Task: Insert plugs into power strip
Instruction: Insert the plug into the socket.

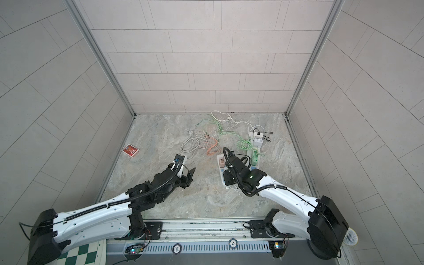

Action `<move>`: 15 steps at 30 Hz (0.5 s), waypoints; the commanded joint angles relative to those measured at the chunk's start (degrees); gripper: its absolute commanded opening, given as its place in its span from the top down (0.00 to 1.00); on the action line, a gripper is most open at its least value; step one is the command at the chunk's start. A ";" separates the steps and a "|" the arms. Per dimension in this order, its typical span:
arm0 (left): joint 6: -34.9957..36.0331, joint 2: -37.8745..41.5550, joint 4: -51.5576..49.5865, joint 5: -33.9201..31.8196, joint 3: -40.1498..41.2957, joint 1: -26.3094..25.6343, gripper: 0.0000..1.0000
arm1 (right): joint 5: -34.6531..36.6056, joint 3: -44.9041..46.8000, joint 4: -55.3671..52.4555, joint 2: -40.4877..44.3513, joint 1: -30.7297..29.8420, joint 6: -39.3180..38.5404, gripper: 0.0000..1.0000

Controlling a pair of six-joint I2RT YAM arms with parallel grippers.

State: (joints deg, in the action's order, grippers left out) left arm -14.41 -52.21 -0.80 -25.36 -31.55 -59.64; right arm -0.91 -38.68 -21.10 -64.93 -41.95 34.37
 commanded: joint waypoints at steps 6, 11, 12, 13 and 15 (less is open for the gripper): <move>0.17 0.69 -0.96 -0.59 0.61 -0.04 0.28 | 0.03 1.14 4.40 -0.94 -0.57 1.83 1.00; 0.17 0.44 -1.09 -0.30 0.74 -0.02 0.28 | 0.01 1.50 4.84 -1.83 -0.52 1.89 1.00; 0.17 0.45 -1.21 -0.31 0.71 -0.03 0.28 | 0.03 1.67 5.08 -1.96 -0.51 1.99 1.00; 0.17 0.54 -1.22 -0.31 0.71 -0.05 0.28 | -0.05 1.82 5.23 -2.13 -0.50 2.02 1.00; 0.23 0.62 -1.26 -0.33 0.71 0.01 0.28 | -0.19 2.07 5.30 -2.38 -0.50 2.01 1.00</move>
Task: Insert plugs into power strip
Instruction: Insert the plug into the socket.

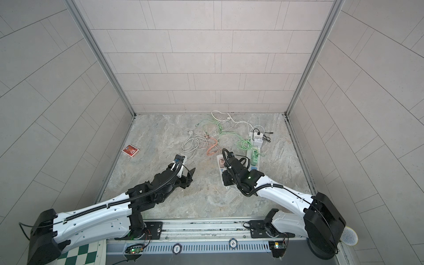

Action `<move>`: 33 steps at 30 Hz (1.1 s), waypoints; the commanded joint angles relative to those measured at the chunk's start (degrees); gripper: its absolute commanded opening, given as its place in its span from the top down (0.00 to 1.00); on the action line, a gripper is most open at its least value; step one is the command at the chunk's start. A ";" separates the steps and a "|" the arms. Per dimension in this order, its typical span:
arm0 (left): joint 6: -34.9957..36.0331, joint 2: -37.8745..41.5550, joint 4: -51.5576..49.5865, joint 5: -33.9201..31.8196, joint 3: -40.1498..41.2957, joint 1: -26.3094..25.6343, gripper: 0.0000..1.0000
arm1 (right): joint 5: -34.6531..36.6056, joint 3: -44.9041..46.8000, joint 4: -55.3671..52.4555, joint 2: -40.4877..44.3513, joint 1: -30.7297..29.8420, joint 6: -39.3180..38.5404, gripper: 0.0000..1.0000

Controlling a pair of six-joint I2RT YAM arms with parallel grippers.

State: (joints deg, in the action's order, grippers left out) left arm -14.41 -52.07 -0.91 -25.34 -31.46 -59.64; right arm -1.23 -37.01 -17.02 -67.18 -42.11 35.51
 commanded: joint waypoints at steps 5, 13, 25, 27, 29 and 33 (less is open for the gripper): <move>0.23 0.57 -1.12 -0.29 0.88 -0.05 0.28 | 1.07 1.16 1.02 0.09 -0.36 0.90 1.00; 0.44 0.56 -0.98 -0.14 1.15 -0.04 0.28 | 3.03 1.24 1.31 1.17 -0.26 0.88 1.00; 0.37 0.36 -0.77 -0.31 1.59 0.00 0.29 | 3.51 3.76 0.36 2.66 -0.29 0.83 1.00; 0.44 0.35 -0.57 -0.23 1.71 -0.04 0.28 | 3.84 4.05 0.46 2.67 -0.27 0.35 1.00; 0.44 0.36 -0.51 -0.23 1.62 -0.03 0.28 | 4.56 3.58 -0.82 2.41 -0.26 0.87 1.00; 0.44 0.57 -0.39 -0.32 1.84 -0.04 0.28 | 4.23 3.35 -1.27 2.19 -0.37 0.40 1.00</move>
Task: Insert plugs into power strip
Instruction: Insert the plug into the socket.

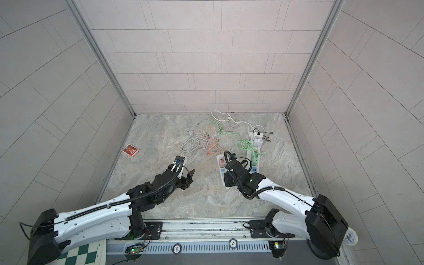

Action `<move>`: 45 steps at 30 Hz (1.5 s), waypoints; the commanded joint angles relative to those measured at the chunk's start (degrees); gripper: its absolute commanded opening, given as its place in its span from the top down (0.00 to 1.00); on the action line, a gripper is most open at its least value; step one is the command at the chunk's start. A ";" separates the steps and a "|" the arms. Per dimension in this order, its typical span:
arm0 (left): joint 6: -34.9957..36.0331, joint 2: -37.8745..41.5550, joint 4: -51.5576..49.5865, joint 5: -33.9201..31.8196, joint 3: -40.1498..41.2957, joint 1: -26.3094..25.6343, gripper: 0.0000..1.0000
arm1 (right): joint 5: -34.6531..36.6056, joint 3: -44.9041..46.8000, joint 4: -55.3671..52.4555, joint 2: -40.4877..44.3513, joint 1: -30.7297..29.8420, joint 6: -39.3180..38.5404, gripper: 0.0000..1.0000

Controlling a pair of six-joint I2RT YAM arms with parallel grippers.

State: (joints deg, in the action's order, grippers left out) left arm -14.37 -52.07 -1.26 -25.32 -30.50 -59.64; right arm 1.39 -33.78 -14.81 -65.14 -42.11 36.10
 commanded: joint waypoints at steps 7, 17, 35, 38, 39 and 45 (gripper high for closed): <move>0.40 0.86 -0.11 -0.41 0.98 -0.04 0.28 | 4.05 -3.12 -7.26 -3.30 -2.66 -1.29 1.00; 0.53 1.58 0.21 -0.83 1.47 -0.04 0.28 | 6.86 -7.85 -14.59 -9.98 -5.29 0.42 1.00; 1.80 3.07 0.21 -1.28 1.94 -0.04 0.28 | 12.44 -6.56 -20.00 -17.01 -8.43 13.33 1.00; 1.87 3.11 -0.14 -1.31 1.85 -0.04 0.28 | 13.62 -8.08 -22.71 -17.60 -8.44 14.12 1.00; 1.89 3.03 -0.24 -1.31 1.85 0.01 0.28 | 13.89 -8.30 -23.20 -17.58 -8.52 14.46 1.00; 1.80 3.07 -0.94 -0.82 1.85 -0.04 0.28 | 13.22 -8.05 -22.86 -17.91 -8.77 15.76 1.00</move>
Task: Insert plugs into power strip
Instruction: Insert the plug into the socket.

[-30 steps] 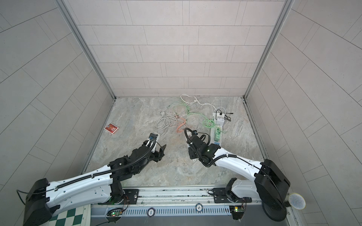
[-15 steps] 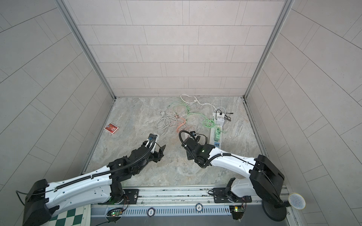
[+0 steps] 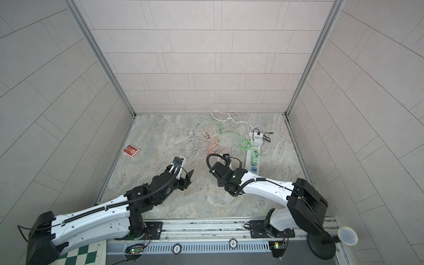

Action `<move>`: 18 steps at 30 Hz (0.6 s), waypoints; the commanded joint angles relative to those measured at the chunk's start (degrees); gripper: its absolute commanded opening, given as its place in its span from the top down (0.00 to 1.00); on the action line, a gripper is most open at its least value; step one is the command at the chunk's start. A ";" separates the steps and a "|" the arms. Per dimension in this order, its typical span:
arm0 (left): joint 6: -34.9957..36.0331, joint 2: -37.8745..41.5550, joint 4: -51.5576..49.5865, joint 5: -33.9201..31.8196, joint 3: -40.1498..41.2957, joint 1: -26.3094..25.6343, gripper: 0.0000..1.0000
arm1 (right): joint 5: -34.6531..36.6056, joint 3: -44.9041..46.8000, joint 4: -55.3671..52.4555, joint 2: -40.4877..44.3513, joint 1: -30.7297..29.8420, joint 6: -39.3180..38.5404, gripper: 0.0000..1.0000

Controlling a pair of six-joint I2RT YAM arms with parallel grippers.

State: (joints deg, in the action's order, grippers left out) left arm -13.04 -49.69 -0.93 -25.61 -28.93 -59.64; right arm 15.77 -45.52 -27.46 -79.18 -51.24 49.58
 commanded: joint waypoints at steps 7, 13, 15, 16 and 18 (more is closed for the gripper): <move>0.82 0.52 -3.00 0.01 0.06 -0.04 0.28 | -0.61 3.44 -10.39 -2.82 -0.79 4.25 1.00; 0.95 1.39 -5.79 0.98 -0.41 -0.03 0.28 | -0.21 1.70 -11.06 -7.56 -2.95 8.14 1.00; 1.33 2.14 -6.31 1.08 -0.34 -0.09 0.28 | 0.44 0.93 -11.74 -7.53 -3.83 9.15 1.00; 1.67 2.44 -6.36 1.08 -0.21 -0.08 0.28 | 0.87 0.57 -12.36 -7.32 -4.08 9.66 1.00; 2.10 3.13 -6.44 0.91 -0.01 -0.07 0.28 | 1.49 0.16 -13.65 -6.58 -4.39 10.30 1.00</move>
State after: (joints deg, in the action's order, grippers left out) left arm -12.14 -47.94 -6.28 -24.64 -28.93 -59.66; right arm 21.39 -48.25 -30.72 -83.05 -55.42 55.90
